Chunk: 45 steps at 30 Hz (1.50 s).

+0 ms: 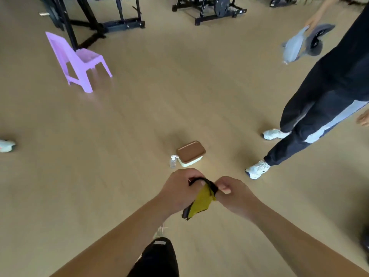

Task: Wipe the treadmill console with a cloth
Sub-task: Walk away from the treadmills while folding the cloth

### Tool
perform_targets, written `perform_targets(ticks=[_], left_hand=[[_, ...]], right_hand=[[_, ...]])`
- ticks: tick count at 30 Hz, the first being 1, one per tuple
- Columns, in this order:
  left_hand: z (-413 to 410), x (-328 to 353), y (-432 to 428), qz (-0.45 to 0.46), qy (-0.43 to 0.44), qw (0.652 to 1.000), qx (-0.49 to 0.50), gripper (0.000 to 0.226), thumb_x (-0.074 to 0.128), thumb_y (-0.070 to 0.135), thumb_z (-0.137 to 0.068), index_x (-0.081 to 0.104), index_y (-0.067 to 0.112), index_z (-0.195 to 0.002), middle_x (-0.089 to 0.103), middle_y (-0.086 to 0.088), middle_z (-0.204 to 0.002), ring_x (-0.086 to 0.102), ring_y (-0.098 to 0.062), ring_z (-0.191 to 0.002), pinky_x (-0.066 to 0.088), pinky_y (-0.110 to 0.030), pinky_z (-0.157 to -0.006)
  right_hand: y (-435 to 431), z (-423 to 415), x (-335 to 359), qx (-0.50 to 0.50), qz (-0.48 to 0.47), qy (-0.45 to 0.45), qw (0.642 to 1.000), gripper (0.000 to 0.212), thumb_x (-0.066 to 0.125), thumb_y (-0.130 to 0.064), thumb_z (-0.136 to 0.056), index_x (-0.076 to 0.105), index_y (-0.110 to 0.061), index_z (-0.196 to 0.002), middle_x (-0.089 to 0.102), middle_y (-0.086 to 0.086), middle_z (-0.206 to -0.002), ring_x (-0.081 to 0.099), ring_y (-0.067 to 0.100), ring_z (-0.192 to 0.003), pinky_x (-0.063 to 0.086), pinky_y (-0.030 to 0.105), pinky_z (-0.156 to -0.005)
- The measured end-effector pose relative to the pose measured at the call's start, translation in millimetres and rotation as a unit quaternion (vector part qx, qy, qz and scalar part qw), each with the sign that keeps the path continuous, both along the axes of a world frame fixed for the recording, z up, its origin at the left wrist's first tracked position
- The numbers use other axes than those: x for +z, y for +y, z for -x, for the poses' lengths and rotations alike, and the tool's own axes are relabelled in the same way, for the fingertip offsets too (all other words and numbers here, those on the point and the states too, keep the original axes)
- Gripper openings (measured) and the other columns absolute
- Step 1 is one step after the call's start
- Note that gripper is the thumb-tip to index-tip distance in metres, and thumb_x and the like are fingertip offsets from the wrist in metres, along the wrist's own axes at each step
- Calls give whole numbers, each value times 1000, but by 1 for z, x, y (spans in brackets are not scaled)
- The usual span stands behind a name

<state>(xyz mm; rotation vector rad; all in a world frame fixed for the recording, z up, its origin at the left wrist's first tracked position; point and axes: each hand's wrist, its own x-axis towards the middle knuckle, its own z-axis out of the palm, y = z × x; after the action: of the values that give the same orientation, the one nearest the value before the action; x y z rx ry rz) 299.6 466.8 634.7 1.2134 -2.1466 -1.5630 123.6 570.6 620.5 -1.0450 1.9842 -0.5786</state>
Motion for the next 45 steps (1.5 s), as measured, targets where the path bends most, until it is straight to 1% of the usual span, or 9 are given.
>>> perform_targets(ticks=[5,10,17,22,28,34,38,42,45], left_hand=[[83,-20,-125,-48,-2,998,-44,15,62,15,-96,76,21,-95,63,24,-57,55,4,-54,42,-15,-59],[172,-64,-215,-70,-24,997,-24,14,65,17,-97,78,22,-99,76,-10,-84,62,-12,-61,49,-21,-61],[259,-215,-320,-48,-46,998,16,13,65,17,-97,77,23,-94,75,-8,-89,69,-21,-81,55,-36,-75],[288,-379,-376,-73,-45,996,31,11,64,23,-98,74,27,-97,74,-3,-89,69,-16,-83,56,-34,-76],[307,-548,-417,-172,-43,981,82,9,62,17,-100,69,17,-105,74,-8,-105,74,-23,-98,65,-42,-81],[302,-605,-431,-289,-172,935,116,24,56,20,-90,64,11,-111,76,-16,-93,79,-30,-79,66,-45,-77],[283,-620,-420,-286,-262,916,106,23,50,16,-97,59,0,-110,73,-23,-102,77,-35,-70,66,-44,-68],[276,-634,-413,-272,-266,921,82,25,50,20,-100,61,-1,-105,76,-21,-93,78,-36,-76,66,-44,-71],[281,-651,-419,-104,-269,957,18,23,48,24,-98,63,8,-104,73,-13,-92,74,-35,-86,64,-40,-75]], right_hand=[[-111,81,-15,-54,-37,-103,993,17,64,-21,-85,70,-32,-96,71,-13,-105,63,6,-104,48,24,-83],[-203,156,-74,13,-53,-114,992,47,85,-37,-76,62,-45,-116,64,-22,-123,53,-5,-121,42,29,-104],[-307,252,-239,-99,8,-90,991,21,59,-17,-91,70,-34,-91,61,-12,-65,54,12,-60,39,18,-51],[-365,295,-395,-136,34,-127,982,23,60,-16,-95,77,-29,-104,78,-1,-95,69,25,-98,55,44,-88],[-431,326,-549,-13,31,11,999,16,54,-35,-98,64,-27,-90,68,3,-81,65,27,-83,53,41,-69],[-524,337,-591,206,-23,80,975,10,68,-42,-92,70,-33,-88,59,-14,-76,56,4,-74,43,29,-71],[-544,296,-640,243,-4,62,968,20,62,-39,-96,70,-37,-115,70,-16,-117,64,9,-110,52,40,-99],[-522,286,-667,214,-11,226,950,23,48,-30,-102,65,-31,-118,56,-6,-119,58,20,-111,55,40,-86],[-499,289,-684,225,-26,303,926,19,47,-36,-101,63,-29,-109,48,-5,-116,50,18,-117,55,37,-81]])
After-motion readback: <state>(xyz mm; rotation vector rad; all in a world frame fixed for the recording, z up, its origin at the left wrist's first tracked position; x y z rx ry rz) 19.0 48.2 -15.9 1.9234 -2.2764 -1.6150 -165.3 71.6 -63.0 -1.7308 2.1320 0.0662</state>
